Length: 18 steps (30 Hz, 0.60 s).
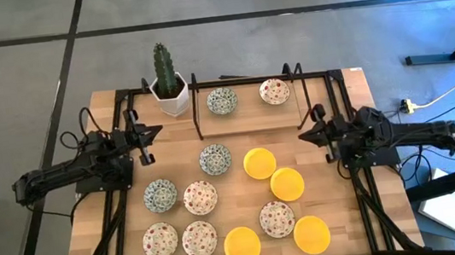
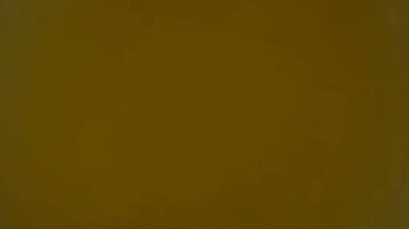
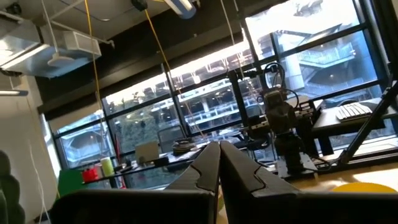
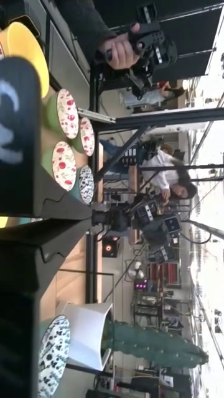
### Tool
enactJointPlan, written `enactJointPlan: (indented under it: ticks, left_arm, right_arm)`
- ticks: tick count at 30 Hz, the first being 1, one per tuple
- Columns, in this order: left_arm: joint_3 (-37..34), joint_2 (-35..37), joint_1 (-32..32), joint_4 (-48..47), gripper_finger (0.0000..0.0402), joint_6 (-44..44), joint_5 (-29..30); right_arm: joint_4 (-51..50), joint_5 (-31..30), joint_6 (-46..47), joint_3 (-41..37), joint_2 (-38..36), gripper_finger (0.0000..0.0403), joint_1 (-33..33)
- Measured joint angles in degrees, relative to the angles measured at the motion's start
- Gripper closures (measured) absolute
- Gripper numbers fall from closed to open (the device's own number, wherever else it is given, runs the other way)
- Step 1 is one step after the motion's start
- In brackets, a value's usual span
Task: Pick & Place Mini bowls
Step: Put the yellow bowl on the shelf
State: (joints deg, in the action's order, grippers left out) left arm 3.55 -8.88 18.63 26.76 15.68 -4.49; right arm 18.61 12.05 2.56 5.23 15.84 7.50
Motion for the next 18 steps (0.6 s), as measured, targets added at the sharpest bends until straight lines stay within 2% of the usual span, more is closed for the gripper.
enactJointPlan:
  ticks: [4,8,16,18]
  left_arm:
    - [0.00,0.00,0.00,0.00,0.0400,0.02,0.02]
    - [0.00,0.00,0.00,-0.30,0.0400,0.04,0.00]
    - [0.00,0.00,0.00,-2.03,0.0395,0.07,0.70]
    - [0.00,0.00,0.00,-2.70,0.0398,0.07,1.74]
  right_arm:
    - [3.91,-0.30,2.03,0.56,4.65,0.0391,-0.17]
    - [3.48,-0.54,4.42,5.44,12.23,0.0385,-0.26]
    - [1.48,-0.57,4.25,16.27,34.19,0.0382,-1.85]
    - [-2.07,-1.08,3.33,19.63,40.04,0.0376,-3.12]
